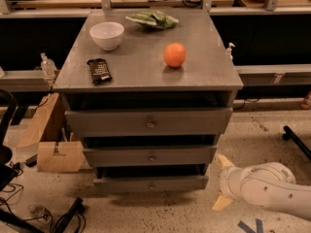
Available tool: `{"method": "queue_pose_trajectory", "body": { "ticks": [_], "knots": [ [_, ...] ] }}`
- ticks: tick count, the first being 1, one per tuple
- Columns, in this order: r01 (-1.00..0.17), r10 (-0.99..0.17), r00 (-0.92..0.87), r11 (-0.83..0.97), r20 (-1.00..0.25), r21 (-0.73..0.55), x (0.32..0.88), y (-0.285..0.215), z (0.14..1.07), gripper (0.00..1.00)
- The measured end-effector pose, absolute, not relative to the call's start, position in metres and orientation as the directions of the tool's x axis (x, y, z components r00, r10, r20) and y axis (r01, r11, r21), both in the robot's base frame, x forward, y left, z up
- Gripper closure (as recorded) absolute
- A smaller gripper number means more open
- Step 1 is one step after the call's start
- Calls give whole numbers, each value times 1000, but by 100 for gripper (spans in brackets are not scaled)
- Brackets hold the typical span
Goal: Open bottom drawer
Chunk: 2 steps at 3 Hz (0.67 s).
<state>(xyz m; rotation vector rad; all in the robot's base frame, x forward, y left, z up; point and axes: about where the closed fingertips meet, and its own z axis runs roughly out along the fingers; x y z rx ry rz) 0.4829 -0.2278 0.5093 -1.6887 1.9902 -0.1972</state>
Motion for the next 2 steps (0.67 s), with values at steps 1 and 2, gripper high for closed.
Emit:
{"method": "queue_pose_trajectory", "body": {
  "ticks": [1,2],
  "knots": [
    [-889,-945,-88,217,-314,-403,499,-228,438,0],
    [-890,-947,-87,214,-309,-403,501,-229,436,0]
  ]
}}
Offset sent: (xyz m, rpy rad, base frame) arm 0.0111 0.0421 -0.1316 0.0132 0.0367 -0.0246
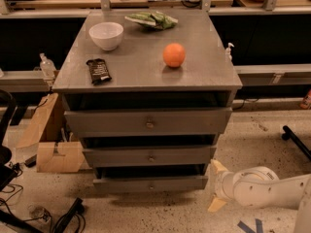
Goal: Open bottom drawer
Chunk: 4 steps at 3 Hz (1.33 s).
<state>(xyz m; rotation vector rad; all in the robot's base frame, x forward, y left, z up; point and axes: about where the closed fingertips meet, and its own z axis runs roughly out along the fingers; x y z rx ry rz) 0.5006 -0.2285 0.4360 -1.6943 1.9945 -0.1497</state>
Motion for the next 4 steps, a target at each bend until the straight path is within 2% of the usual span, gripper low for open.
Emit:
{"method": "queue_pose_trajectory", "body": {
  "ticks": [2,4],
  "knots": [
    [-924,-959,-9,117,-285,-365,504,-199,388,0],
    [-924,-971,121,-34,-208,-380,510,-143,327,0]
  ]
}}
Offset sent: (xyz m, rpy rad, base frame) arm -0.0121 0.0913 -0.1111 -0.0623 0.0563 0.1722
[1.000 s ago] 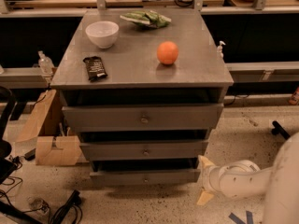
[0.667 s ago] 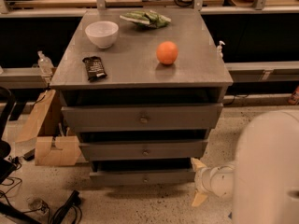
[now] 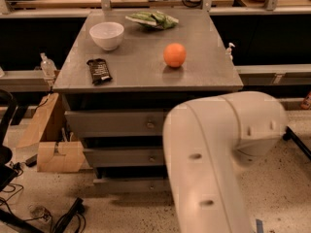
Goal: Open bottom drawer
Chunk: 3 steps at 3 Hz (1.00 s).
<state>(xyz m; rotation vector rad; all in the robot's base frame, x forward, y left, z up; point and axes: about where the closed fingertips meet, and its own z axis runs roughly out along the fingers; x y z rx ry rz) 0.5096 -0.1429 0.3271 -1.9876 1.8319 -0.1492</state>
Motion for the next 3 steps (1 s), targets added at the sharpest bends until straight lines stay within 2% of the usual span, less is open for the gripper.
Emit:
{"method": "queue_pose_trajectory", "body": {
  "ticks": [2,3],
  "knots": [
    [-913,-972,169,-92,-165,-398,512,-95,272,0],
    [-916,-984,112,-49,-136,-398,527,-101,248,0]
  ]
}}
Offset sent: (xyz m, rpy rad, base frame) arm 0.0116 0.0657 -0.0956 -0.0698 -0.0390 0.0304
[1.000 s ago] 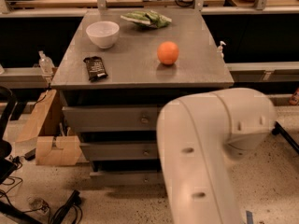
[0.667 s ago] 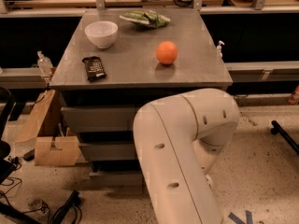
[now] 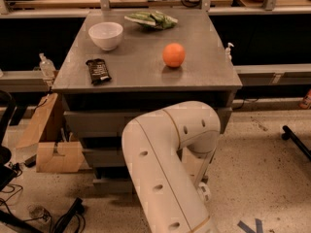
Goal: Open bottom drawer
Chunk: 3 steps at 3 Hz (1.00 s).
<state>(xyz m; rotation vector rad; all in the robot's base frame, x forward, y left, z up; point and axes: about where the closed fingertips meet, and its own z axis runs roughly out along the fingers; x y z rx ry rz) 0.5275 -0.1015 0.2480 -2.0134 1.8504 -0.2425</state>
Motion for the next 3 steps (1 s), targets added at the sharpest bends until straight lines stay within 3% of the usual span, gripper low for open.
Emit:
{"method": "queue_pose_trajectory", "body": {
  "ticks": [3],
  "knots": [
    [-926,-997,21,10,-80,-378,558,-120,222,0]
  ]
}}
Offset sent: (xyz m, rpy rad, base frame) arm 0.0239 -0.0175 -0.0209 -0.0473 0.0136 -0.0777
